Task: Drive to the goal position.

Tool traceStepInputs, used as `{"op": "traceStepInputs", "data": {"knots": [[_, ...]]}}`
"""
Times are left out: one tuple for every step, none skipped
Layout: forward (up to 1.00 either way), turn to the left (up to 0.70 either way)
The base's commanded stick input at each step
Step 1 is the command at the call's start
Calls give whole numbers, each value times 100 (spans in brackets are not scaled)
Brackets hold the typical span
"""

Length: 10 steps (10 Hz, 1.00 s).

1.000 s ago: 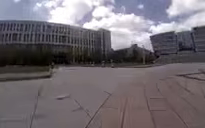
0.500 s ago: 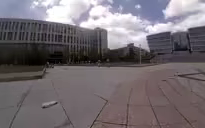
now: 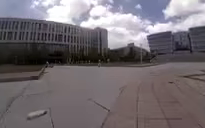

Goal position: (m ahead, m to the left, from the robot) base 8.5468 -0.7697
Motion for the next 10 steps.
{"op": "traceStepInputs", "data": {"knots": [[70, 0], [70, 0], [70, 0], [70, 0], [70, 0], [70, 0], [70, 0], [70, 2], [70, 19], [70, 29]]}}
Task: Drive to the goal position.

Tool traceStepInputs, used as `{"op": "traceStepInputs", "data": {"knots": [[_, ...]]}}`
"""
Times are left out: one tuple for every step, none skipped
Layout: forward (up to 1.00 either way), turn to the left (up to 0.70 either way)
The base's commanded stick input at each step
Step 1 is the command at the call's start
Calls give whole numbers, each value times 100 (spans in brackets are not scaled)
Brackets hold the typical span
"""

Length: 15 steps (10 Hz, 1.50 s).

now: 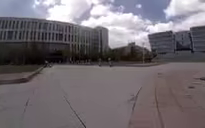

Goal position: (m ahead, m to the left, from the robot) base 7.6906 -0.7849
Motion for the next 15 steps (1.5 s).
{"op": "traceStepInputs", "data": {"knots": [[70, 33], [70, 17], [70, 1], [70, 0], [70, 0], [70, 0], [70, 0], [70, 0], [70, 0], [70, 0], [70, 0], [70, 0], [70, 0], [70, 0], [70, 0]]}}
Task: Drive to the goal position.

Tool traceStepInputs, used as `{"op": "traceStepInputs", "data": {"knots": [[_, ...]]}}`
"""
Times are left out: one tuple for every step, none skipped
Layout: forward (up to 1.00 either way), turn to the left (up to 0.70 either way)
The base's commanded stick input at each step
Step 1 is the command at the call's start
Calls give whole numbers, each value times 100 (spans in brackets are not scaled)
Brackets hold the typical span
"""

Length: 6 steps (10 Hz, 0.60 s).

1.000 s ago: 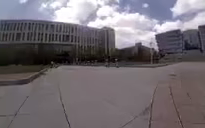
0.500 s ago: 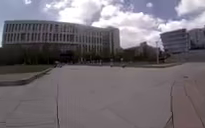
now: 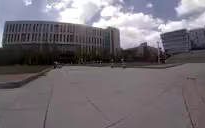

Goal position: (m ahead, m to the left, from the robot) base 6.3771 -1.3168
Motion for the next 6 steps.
{"op": "traceStepInputs", "data": {"knots": [[70, 0], [70, 0], [70, 0], [70, 2], [70, 6], [70, 11]]}}
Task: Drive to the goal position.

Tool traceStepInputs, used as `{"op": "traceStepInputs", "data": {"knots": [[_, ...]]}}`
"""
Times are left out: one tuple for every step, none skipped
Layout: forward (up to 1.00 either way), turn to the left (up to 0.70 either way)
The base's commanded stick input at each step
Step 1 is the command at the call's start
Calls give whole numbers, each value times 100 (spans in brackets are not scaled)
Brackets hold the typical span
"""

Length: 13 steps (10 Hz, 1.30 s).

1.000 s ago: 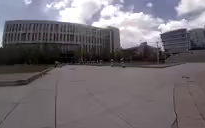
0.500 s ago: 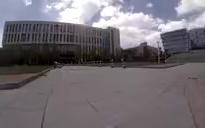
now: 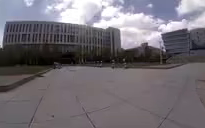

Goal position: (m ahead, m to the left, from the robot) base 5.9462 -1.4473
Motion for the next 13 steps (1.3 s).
{"op": "traceStepInputs", "data": {"knots": [[70, 19], [70, 8], [70, 0], [70, 0], [70, 0], [70, 0], [70, 0], [70, 0], [70, 0], [70, 0], [70, 0], [70, 0], [70, 0]]}}
